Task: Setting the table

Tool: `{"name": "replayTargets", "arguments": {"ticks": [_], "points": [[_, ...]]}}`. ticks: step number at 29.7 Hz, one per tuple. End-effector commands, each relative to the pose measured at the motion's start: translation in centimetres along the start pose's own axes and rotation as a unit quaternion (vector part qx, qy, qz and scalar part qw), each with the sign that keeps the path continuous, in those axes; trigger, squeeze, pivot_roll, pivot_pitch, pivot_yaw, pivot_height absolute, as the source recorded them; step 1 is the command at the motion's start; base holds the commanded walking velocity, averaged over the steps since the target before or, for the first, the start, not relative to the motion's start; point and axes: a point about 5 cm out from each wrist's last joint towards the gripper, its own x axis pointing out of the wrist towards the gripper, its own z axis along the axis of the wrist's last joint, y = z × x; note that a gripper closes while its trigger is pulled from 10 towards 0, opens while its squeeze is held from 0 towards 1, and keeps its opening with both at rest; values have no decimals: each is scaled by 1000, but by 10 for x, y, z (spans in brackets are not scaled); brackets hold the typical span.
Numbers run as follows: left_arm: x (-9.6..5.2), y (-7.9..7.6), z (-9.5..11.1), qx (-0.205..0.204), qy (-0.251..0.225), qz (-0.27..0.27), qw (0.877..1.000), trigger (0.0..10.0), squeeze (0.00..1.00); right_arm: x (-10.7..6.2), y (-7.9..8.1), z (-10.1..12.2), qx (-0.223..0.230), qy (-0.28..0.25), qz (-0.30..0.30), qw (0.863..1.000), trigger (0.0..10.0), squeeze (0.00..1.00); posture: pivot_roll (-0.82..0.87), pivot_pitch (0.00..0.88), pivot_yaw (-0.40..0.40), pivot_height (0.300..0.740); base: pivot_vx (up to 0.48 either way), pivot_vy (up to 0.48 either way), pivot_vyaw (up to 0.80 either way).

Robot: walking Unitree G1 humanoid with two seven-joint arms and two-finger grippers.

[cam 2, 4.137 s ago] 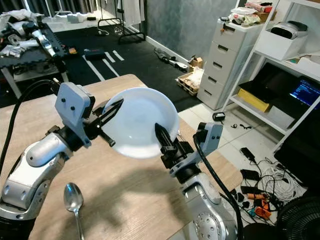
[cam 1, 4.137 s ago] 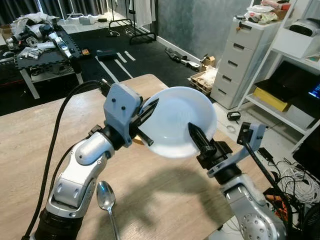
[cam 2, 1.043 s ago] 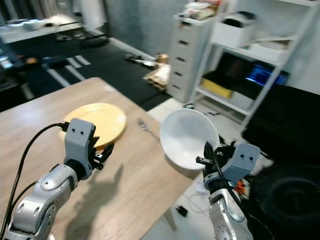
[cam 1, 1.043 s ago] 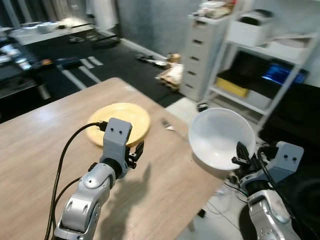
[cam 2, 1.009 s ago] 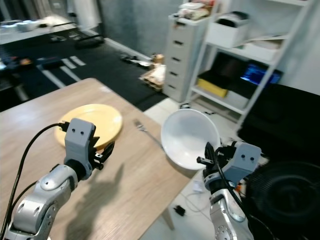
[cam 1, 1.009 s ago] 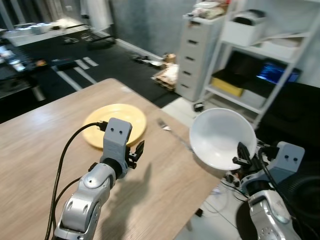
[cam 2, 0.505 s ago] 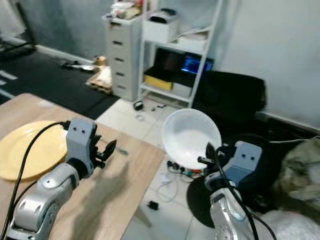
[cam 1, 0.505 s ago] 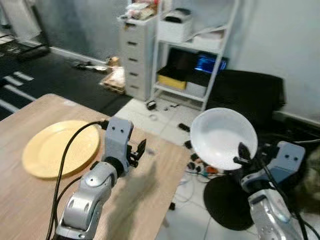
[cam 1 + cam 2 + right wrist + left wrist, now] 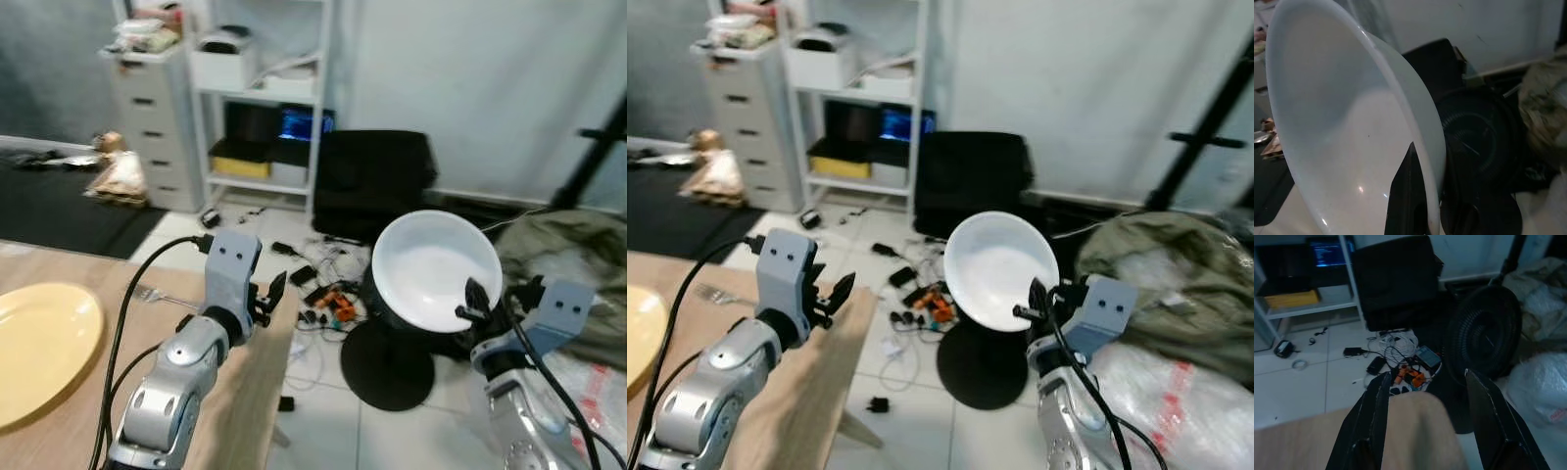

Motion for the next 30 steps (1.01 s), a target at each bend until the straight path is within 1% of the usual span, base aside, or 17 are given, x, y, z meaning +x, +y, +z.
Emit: {"name": "replayTargets", "arguments": {"ticks": [1, 8, 30], "points": [[0, -1, -6, -3, 10, -3, 1000, 10000, 0, -1, -1, 0, -3, 1, -2, 1000, 10000, 0, -7, 99, 91, 740, 0, 0, -800], [1, -3, -4, -21, 8, -17, 1000, 10000, 0, 0, -1, 0, -4, 1, -2, 1000, 10000, 0, -11, 95, 93, 740, 0, 0, -800], [1, -5, -3, -29, 6, -28, 999, 10000, 0, -1, -2, 0, -5, 1, -4, 1000, 10000, 0, -13, 100, 93, 740, 0, 0, -800]]}}
